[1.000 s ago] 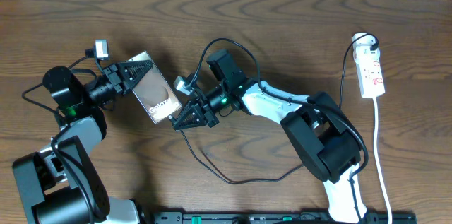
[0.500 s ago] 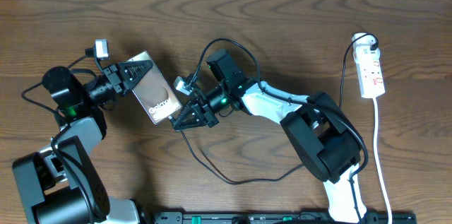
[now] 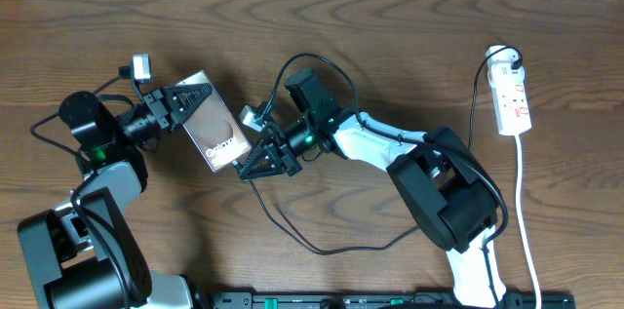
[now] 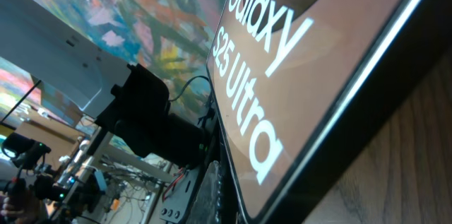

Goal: Plug charger to phone and switch on socket
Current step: 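Push the plug into the phone's port with the right gripper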

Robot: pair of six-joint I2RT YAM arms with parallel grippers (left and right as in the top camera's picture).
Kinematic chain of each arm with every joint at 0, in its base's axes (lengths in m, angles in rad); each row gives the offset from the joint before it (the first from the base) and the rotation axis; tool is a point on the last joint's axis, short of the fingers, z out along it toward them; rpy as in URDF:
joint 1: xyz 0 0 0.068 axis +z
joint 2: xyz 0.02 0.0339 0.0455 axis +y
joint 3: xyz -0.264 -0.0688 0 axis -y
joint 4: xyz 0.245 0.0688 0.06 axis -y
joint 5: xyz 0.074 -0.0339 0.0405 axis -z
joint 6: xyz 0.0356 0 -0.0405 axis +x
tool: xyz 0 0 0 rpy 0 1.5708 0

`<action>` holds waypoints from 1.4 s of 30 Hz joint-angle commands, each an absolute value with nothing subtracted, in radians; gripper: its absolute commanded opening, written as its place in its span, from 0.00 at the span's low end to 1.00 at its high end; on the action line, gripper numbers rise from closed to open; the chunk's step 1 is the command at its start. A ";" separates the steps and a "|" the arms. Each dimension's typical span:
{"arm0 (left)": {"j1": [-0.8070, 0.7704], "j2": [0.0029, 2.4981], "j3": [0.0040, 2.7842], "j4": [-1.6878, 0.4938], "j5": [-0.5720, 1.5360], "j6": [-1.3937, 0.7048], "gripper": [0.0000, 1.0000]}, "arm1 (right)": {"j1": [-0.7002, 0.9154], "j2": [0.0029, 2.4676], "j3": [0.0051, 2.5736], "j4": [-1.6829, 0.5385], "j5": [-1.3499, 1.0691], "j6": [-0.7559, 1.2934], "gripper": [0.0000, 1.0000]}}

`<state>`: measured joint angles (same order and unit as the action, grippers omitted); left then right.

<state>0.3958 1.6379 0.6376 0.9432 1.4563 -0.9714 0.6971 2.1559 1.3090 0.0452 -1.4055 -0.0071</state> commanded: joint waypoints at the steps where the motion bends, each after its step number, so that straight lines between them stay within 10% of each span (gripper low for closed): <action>1: 0.387 1.620 0.656 0.949 1.499 -0.981 0.08 | 0.694 2.167 1.319 0.049 -1.411 0.004 0.01; 42: 0.387 1.620 0.656 0.949 1.537 -0.953 0.07 | 0.694 2.167 1.319 0.210 -1.351 0.303 0.01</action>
<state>0.3985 1.6379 0.6537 0.9485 1.4509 -0.9672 0.6979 2.1609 1.3048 0.1829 -1.4128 0.2588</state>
